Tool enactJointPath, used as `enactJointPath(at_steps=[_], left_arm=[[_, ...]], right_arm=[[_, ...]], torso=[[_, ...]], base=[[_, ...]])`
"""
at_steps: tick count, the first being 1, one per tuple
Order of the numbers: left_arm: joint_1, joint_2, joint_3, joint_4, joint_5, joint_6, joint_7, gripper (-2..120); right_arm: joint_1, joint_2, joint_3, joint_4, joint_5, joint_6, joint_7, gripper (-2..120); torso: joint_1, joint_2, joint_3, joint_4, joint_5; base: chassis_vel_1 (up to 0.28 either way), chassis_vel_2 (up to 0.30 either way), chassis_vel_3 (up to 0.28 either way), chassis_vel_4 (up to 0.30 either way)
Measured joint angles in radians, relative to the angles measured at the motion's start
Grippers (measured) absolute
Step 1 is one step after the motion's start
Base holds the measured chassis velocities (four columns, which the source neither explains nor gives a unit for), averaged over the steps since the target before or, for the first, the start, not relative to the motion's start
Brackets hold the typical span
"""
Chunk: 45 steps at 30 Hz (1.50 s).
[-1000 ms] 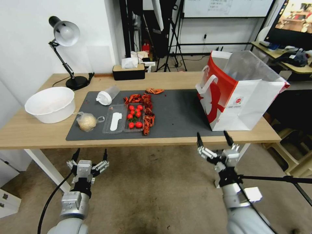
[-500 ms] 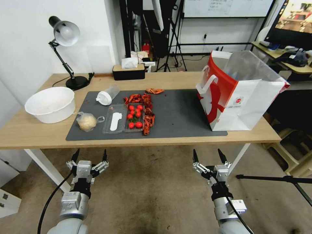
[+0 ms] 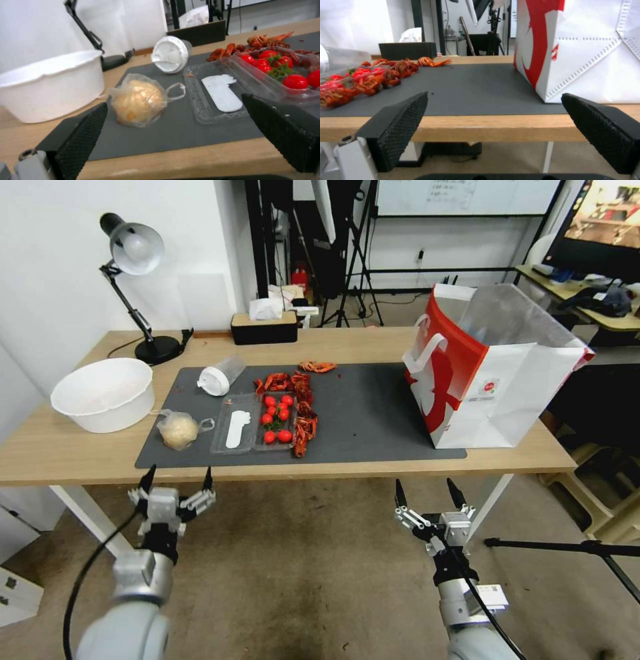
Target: Pick up the trash from the table and place it into the takeout bag.
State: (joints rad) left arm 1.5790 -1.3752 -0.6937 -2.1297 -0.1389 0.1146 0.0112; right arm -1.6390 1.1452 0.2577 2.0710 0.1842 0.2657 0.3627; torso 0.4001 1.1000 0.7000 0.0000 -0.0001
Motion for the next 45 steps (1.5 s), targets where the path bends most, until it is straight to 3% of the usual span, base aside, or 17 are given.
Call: enactJointPath(at_steps=[3,5,9,17,24,31,45], left_arm=[[-0.036,0.039,0.0,0.028,-0.05,0.027,0.002,100],[-0.101,0.097,0.006,0.087,-0.116,0.061,0.002,100],[-0.183,0.153,0.017,0.157,-0.145,0.071,0.004,100],[-0.225,0.179,0.024,0.191,-0.152,0.077,0.004,100],[-0.287,0.228,0.039,0.267,-0.161,0.088,0.005,99],[-0.319,0.262,0.052,0.324,-0.177,0.126,0.006,80],[-0.35,0.282,0.085,0.378,-0.187,0.13,0.022,25]], right_arm=[[0.001,0.002,-0.002,0.005,-0.001,-0.005,0.0,100],[0.0,0.008,-0.002,0.013,-0.006,-0.012,0.0,100],[-0.004,0.014,-0.002,0.02,-0.011,-0.018,0.0,100],[-0.005,0.017,-0.002,0.022,-0.015,-0.021,0.0,100],[-0.006,0.022,0.002,0.026,-0.019,-0.026,0.002,100],[-0.001,0.027,0.003,0.026,-0.02,-0.031,0.004,100],[0.009,0.033,0.0,0.008,-0.022,-0.034,0.008,100]], torso=[[0.0,0.0,0.0,0.0,-0.0001],[0.0,0.0,0.0,0.0001,0.0],[0.0,0.0,0.0,0.0,-0.0001],[0.0,0.0,0.0,-0.0001,0.0001],[0.0,0.0,0.0,0.0,0.0],[0.0,0.0,0.0,0.0001,-0.0001],[0.0,0.0,0.0,0.0001,0.0002]], base=[[0.0,0.0,0.0,0.0],[0.0,0.0,0.0,0.0],[0.0,0.0,0.0,0.0],[0.0,0.0,0.0,0.0],[0.0,0.0,0.0,0.0],[0.0,0.0,0.0,0.0],[0.0,0.0,0.0,0.0]])
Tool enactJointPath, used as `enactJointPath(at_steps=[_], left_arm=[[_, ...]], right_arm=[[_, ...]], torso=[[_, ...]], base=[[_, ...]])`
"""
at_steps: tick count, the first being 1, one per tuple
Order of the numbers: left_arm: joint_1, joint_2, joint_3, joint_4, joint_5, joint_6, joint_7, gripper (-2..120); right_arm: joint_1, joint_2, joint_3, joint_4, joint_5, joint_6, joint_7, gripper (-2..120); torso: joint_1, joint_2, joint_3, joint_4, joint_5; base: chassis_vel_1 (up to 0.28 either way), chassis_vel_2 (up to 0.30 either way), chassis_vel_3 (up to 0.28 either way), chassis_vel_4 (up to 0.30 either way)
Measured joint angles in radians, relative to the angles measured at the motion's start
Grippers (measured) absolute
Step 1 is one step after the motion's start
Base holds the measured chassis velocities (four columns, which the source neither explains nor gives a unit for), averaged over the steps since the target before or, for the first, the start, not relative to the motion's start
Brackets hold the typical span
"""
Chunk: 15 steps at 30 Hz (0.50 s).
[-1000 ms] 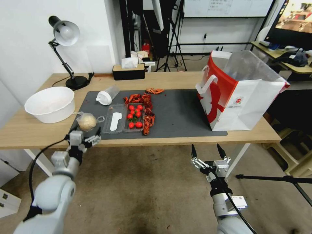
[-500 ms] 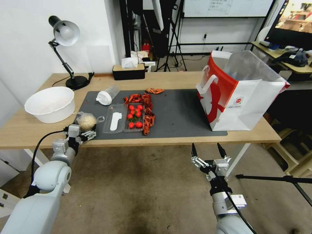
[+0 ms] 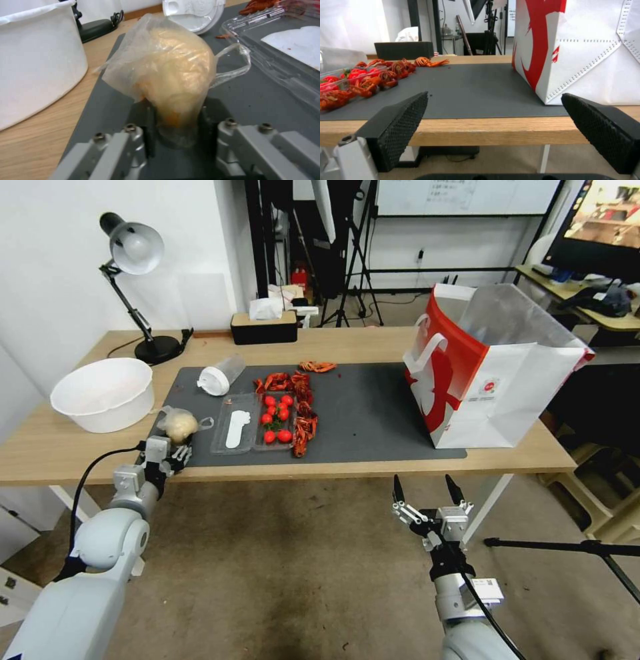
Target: Pick up the trash from the table and place it into the takeout bag.
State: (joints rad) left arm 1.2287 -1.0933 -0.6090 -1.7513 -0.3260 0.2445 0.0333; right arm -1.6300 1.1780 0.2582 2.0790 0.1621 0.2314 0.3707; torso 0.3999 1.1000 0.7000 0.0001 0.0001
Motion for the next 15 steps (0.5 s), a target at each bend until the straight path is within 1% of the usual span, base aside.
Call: enactJointPath(at_steps=[1,2,4,5,8,13,15], left_arm=[[-0.003,0.002,0.002,0.003,0.0,0.0,0.002,21],[-0.003,0.002,0.002,0.003,0.0,0.0,0.002,21],[-0.004,0.006,0.002,0.006,0.001,-0.006,0.012,11],[-0.004,0.006,0.002,0.006,0.001,-0.006,0.012,11],[-0.002,0.018,-0.001,0.002,0.0,-0.014,0.022,2],[0.001,0.02,-0.004,-0.005,-0.001,-0.022,0.023,2],[0.005,0.023,-0.009,-0.025,-0.008,-0.028,0.023,2]], right_arm=[[0.001,0.0,0.0,0.0,-0.001,-0.001,0.0,100],[0.001,0.0,0.0,0.0,-0.001,-0.001,0.0,100],[0.003,0.0,-0.003,0.0,-0.002,-0.004,0.001,100],[0.003,0.0,-0.003,0.0,-0.002,-0.004,0.001,100],[0.006,0.002,-0.007,-0.001,-0.006,-0.007,0.001,100],[0.006,0.003,-0.01,0.0,-0.009,-0.008,0.002,100],[0.005,0.004,-0.011,0.001,-0.011,-0.009,0.003,100]], torso=[[0.0,0.0,0.0,-0.0001,-0.0001],[0.0,0.0,0.0,-0.0001,-0.0001],[0.0,0.0,0.0,0.0,-0.0001],[0.0,0.0,0.0,0.0,-0.0001],[0.0,0.0,0.0,-0.0001,-0.0002],[0.0,0.0,0.0,-0.0001,-0.0002],[0.0,0.0,0.0,-0.0001,-0.0001]], base=[[0.0,0.0,0.0,0.0],[0.0,0.0,0.0,0.0],[0.0,0.0,0.0,0.0],[0.0,0.0,0.0,0.0],[0.0,0.0,0.0,0.0],[0.0,0.0,0.0,0.0],[0.0,0.0,0.0,0.0]])
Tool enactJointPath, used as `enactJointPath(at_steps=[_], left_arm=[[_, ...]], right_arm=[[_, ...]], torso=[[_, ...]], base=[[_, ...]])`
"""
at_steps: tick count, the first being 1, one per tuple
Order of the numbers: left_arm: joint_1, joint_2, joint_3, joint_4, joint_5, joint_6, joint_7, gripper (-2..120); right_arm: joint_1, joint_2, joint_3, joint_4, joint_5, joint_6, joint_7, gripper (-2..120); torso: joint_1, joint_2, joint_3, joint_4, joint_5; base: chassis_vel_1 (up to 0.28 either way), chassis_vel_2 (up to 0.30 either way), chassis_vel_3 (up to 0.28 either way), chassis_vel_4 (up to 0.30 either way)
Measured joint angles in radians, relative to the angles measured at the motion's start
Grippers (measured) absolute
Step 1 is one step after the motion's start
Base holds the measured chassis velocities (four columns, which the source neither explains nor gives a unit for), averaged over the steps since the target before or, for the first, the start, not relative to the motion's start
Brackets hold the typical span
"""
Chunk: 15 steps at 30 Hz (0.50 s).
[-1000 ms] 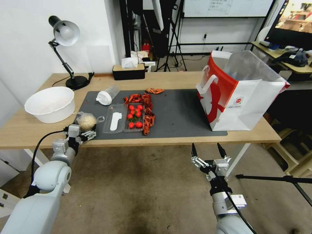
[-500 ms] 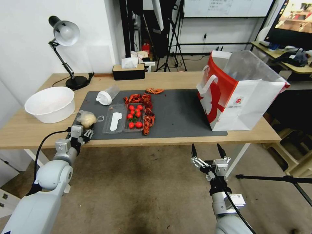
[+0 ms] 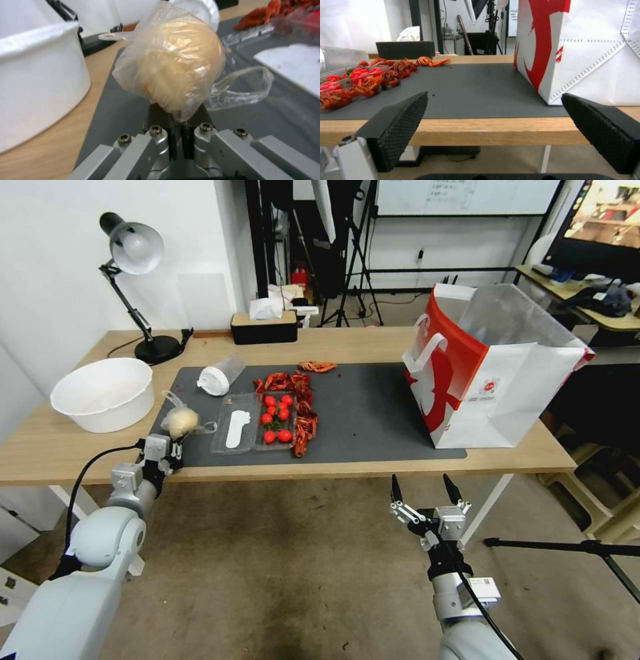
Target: Pick up the trash from the table and place it into the takeout bag.
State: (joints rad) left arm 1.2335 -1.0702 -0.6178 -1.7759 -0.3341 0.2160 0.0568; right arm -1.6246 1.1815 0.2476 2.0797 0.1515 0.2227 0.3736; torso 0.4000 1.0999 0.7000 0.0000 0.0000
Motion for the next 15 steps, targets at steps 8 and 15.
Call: enactJointPath(at_steps=[8,15], left_arm=[[-0.009,0.032,0.003,-0.079,-0.058,-0.021,0.006,2],[-0.091,0.121,0.079,-0.139,-0.209,-0.035,0.052,2]], right_arm=[[-0.001,0.001,-0.003,0.007,-0.007,-0.001,0.003,100],[0.001,0.0,-0.002,0.012,-0.007,-0.004,0.004,100]], torso=[[0.0,0.0,0.0,0.0001,0.0001],[0.0,0.0,0.0,0.0001,0.0]], base=[[0.0,0.0,0.0,0.0],[0.0,0.0,0.0,0.0]])
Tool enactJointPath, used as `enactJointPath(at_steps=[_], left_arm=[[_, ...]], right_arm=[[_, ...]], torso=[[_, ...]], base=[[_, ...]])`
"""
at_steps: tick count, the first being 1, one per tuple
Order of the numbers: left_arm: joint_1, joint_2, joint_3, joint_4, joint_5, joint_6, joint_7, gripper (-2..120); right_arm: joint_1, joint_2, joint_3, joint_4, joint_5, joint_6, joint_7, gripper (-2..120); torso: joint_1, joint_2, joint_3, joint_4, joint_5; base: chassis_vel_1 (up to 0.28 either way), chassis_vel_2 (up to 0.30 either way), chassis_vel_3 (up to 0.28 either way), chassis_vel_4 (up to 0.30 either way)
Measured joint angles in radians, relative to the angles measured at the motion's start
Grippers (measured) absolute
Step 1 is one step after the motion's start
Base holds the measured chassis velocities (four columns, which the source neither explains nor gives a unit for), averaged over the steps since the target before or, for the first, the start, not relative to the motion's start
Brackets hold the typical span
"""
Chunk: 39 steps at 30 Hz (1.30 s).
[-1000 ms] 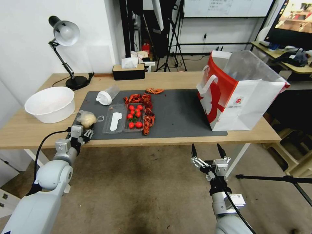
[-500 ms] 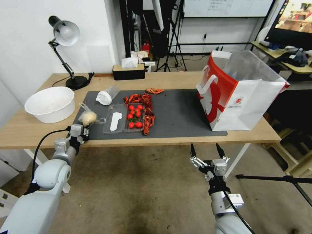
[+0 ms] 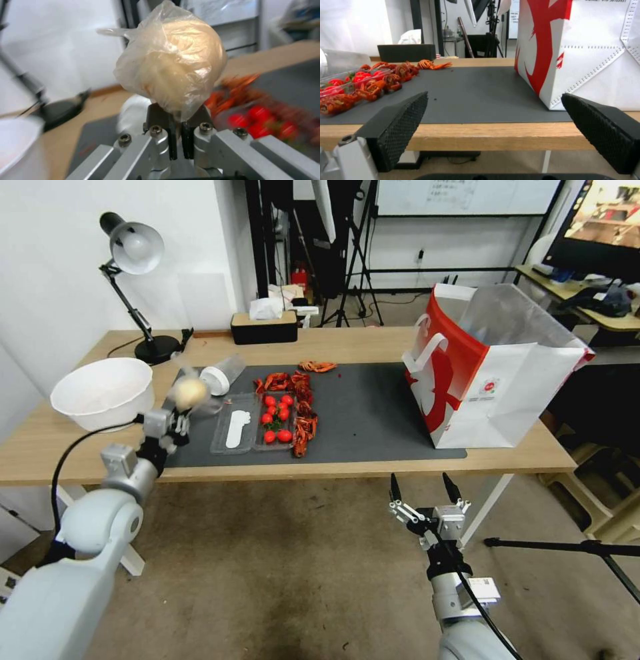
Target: Pick up the trash from the table and place it into the takeout bag.
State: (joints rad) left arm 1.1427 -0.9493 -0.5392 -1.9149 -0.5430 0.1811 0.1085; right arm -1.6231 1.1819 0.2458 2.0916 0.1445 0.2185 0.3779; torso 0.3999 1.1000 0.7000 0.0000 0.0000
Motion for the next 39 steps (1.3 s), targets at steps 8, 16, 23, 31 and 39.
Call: enactJointPath(at_steps=[8,16,23,31,39], left_arm=[[-0.19,0.11,0.176,-0.016,-0.14,0.001,0.022,2],[-0.462,0.135,0.384,0.043,-0.223,0.015,0.023,1],[-0.52,0.128,0.433,0.064,-0.247,0.015,0.023,1],[-0.772,0.04,0.658,0.168,-0.331,0.02,0.016,1],[-1.053,-0.184,0.886,0.333,-0.404,0.044,-0.011,1]], right_arm=[[0.002,0.0,0.01,0.006,-0.001,-0.009,0.004,100],[0.001,0.0,0.022,0.011,-0.006,-0.016,0.005,100],[0.002,-0.001,0.023,0.011,-0.007,-0.02,0.005,100],[0.015,-0.008,0.023,0.012,-0.01,-0.032,0.007,100],[0.029,-0.016,0.021,0.004,-0.014,-0.041,0.007,100]], torso=[[0.0,0.0,0.0,0.0002,-0.0001],[0.0,0.0,0.0,0.0,-0.0001],[0.0,0.0,0.0,0.0,0.0003],[0.0,0.0,0.0,-0.0009,0.001],[0.0,0.0,0.0,-0.0004,0.0006]], base=[[0.0,0.0,0.0,0.0],[0.0,0.0,0.0,0.0],[0.0,0.0,0.0,0.0],[0.0,0.0,0.0,0.0],[0.0,0.0,0.0,0.0]])
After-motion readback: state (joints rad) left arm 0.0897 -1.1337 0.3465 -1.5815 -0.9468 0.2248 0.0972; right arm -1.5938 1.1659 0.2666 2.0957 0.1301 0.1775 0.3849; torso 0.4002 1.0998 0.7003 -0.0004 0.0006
